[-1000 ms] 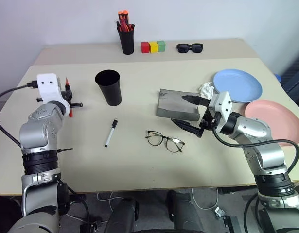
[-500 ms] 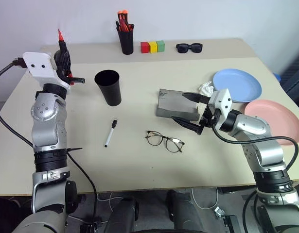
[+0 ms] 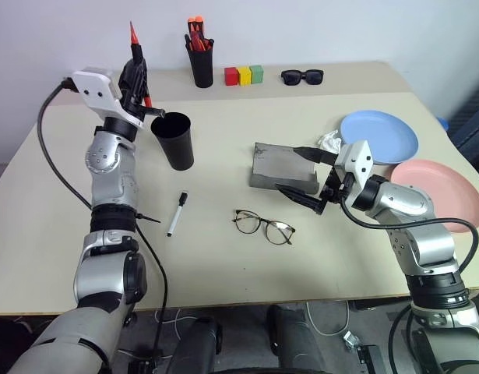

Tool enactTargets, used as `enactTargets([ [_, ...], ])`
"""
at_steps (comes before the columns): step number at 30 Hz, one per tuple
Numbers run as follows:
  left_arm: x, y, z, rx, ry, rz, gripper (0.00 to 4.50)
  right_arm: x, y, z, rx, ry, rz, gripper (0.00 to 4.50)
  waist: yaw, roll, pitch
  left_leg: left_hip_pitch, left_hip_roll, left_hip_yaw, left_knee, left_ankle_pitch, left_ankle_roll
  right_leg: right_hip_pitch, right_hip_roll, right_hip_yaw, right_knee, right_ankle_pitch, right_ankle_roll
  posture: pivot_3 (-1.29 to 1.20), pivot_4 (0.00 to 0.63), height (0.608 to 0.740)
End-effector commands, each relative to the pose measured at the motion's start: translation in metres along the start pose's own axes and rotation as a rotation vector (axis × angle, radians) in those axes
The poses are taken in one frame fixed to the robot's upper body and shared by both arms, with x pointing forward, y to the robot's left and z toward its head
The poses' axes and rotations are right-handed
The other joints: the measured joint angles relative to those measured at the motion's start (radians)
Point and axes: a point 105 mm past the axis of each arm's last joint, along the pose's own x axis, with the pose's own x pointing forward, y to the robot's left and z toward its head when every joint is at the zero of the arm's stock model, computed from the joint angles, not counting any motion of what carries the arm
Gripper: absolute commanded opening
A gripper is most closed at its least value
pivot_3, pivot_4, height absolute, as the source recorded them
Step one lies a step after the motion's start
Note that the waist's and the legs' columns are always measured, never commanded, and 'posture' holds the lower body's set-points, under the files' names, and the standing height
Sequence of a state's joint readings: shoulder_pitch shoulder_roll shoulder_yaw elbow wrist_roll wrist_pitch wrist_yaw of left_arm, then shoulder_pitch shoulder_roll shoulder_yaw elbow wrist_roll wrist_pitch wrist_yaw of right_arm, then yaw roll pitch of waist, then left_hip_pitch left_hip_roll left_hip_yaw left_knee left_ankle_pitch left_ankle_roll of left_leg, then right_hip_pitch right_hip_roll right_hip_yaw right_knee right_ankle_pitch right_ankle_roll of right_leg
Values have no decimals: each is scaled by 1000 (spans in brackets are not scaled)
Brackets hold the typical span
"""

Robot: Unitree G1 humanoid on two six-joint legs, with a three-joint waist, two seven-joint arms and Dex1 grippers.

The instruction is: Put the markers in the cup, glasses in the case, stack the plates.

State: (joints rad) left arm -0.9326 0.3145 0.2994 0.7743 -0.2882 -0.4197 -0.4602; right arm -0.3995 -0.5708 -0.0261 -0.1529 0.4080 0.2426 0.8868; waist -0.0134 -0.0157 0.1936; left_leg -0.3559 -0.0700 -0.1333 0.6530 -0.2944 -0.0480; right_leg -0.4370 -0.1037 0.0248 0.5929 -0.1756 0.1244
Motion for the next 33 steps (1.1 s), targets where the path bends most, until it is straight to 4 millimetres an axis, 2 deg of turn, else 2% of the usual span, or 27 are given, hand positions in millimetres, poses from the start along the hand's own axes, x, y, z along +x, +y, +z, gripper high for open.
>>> enactTargets([
  [1, 4, -2, 6, 0, -49, -24, 35, -8, -2, 25, -6, -96, -15, 4500, 2, 0, 0, 0, 0, 0, 0, 0, 0, 0, 0, 0, 0, 0, 0, 0, 150, 740],
  [6, 0, -1, -3, -16, -35, -28, 35, -12, -3, 35, 56, -154, -39, 4500, 1, 0, 0, 0, 0, 0, 0, 0, 0, 0, 0, 0, 0, 0, 1, 0, 150, 740],
  [17, -5, -10, -20, 4, 12, -44, 35, -14, -1, 32, 27, -115, -40, 4500, 2, 0, 0, 0, 0, 0, 0, 0, 0, 0, 0, 0, 0, 0, 1, 0, 150, 740],
  [26, -8, -17, -23, -9, 6, -67, 4315, -14, 1, 31, 25, -107, -37, 4500, 1, 0, 0, 0, 0, 0, 0, 0, 0, 0, 0, 0, 0, 0, 1, 0, 150, 740],
  [27, -8, -16, -21, -6, 3, -68, 4445, -13, 1, 31, 25, -108, -36, 4500, 1, 0, 0, 0, 0, 0, 0, 0, 0, 0, 0, 0, 0, 0, 1, 0, 150, 740],
  [31, -2, -15, -12, -48, 16, -83, 4445, -12, 0, 31, 25, -111, -35, 4500, 1, 0, 0, 0, 0, 0, 0, 0, 0, 0, 0, 0, 0, 0, 1, 0, 150, 740],
  [33, 0, -22, 2, -109, 19, -146, 4445, -12, 0, 30, 25, -108, -35, 4500, -1, 0, 0, 0, 0, 0, 0, 0, 0, 0, 0, 0, 0, 0, 1, 0, 150, 740],
])
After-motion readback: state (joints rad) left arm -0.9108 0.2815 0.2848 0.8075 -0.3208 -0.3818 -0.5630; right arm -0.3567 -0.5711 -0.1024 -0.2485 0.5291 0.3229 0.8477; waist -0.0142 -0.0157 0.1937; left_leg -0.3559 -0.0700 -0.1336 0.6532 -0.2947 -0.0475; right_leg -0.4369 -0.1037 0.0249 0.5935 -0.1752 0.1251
